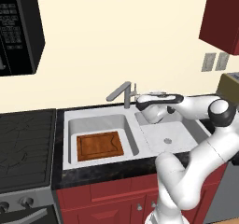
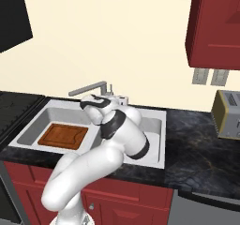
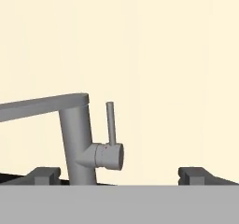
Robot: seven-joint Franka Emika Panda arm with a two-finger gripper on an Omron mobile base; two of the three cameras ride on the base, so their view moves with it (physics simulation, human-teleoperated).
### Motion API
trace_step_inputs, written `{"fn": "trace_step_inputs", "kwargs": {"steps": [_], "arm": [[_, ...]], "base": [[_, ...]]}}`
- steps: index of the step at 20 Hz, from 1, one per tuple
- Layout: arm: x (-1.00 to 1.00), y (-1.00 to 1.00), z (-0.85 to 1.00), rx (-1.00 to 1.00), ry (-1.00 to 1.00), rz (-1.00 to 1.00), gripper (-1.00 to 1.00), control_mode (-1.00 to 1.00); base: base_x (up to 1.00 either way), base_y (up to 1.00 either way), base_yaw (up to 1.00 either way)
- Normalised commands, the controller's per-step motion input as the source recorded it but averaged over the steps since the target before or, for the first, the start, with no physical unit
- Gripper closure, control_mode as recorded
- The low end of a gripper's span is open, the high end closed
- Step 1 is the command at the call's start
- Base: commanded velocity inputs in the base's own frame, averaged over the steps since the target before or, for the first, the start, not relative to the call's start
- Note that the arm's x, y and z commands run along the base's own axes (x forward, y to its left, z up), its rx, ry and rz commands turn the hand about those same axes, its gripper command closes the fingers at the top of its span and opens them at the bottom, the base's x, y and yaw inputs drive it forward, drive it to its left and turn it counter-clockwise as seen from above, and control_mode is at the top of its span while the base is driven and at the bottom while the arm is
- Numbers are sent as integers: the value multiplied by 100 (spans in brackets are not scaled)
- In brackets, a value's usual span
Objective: Turn on the sink faucet with hot water and rinse the cutting board for ten seconds, then turn off the faucet. Push the cutting board to reach the water if necessary.
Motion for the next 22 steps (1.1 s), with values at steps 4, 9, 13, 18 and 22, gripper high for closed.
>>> {"fn": "trace_step_inputs", "kwargs": {"steps": [4,9,13,18,22], "arm": [[8,0,0,0,0,-9,-100,-100],[19,0,0,0,0,-3,-100,-100],[22,0,0,0,0,0,-100,-100],[21,0,0,0,0,0,-100,-100],[15,0,0,0,0,0,-100,-100]], "base": [[0,0,0],[0,0,0],[0,0,0],[0,0,0],[0,0,0]]}}
